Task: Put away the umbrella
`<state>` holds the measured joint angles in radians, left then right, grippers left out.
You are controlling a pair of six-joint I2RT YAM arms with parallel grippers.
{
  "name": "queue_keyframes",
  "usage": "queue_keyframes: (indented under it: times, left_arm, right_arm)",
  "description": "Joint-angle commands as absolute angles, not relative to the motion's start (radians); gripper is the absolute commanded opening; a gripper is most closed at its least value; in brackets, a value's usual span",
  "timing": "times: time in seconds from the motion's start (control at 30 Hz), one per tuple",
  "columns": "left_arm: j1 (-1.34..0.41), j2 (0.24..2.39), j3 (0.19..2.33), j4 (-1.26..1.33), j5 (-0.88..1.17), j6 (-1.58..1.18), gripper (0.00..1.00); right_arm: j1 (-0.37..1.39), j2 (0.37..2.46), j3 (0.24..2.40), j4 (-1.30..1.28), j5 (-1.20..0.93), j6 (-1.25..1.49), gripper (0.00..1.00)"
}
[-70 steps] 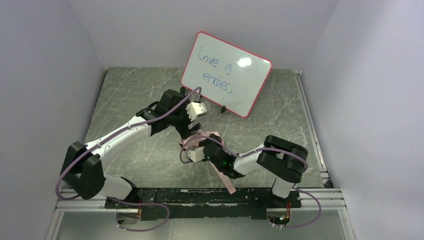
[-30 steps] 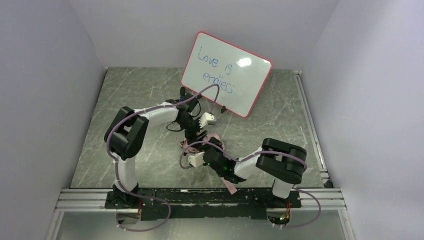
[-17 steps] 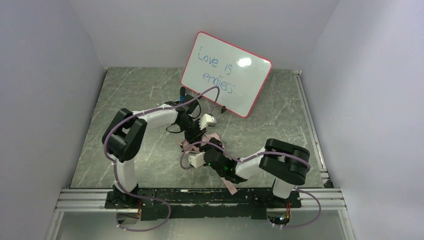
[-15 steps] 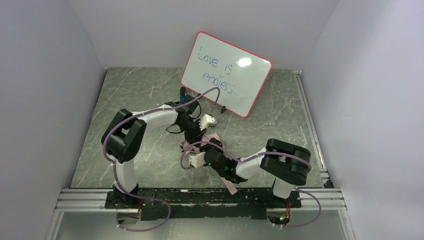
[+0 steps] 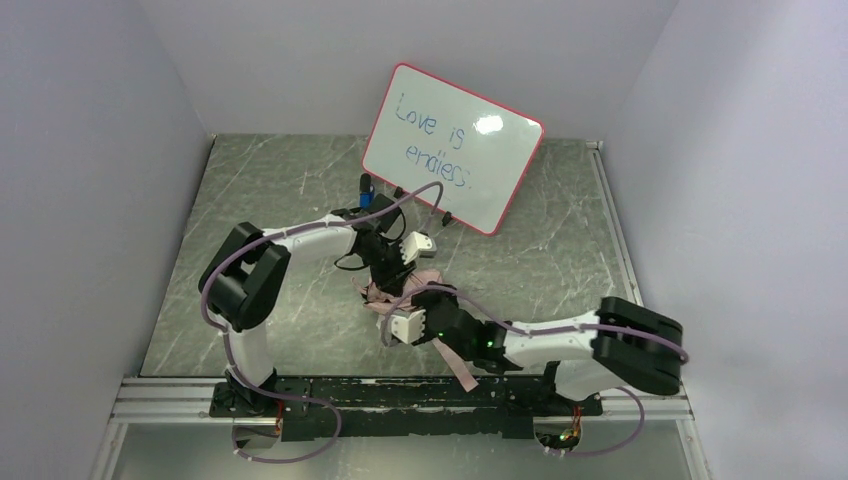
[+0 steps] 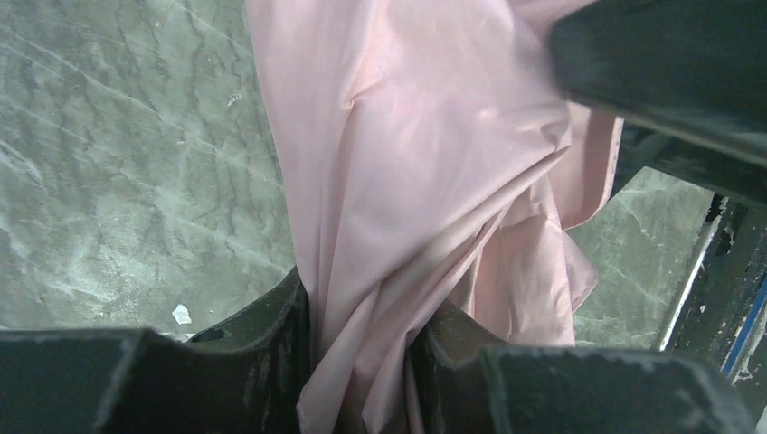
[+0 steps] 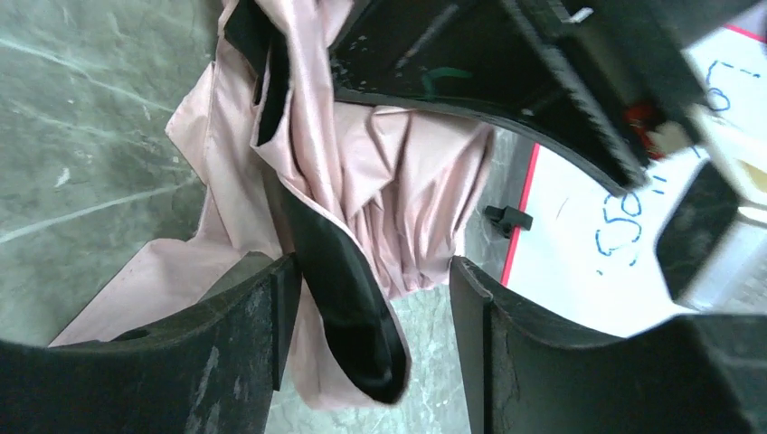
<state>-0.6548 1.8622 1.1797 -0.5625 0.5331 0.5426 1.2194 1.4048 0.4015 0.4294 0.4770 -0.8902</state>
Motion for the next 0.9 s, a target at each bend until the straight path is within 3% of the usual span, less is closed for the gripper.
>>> queue_keyframes:
  times: [0.0, 0.3, 0.6, 0.73, 0.87]
  left_arm:
    - [-0.661, 1.898, 1.131, -0.522, 0.337, 0.544, 0.05]
    - [-0.693, 1.86, 1.098, -0.436, 0.222, 0.523, 0.05]
    - [-0.777, 1.769, 0.995, -0.312, 0.08, 0.5, 0.05]
    - [-0.816, 1.748, 0.947, -0.266, 0.01, 0.471, 0.05]
    - [-0.849, 1.748, 0.917, -0.235, -0.064, 0.457, 0.05]
  right_arm:
    - [1.235, 1.251, 0.373, 0.35, 0.422, -0.789, 0.65]
    - [1.243, 0.833, 0.307, 0.366, 0.436, -0.366, 0.64]
    - [1.228, 0.607, 0.368, 0.174, 0.762, 0.077, 0.6]
    - [1.117, 0.602, 0.412, 0.057, 0.785, 0.217, 0.61]
    - [0.868, 0.634, 0.443, -0.024, 0.606, 0.315, 0.61]
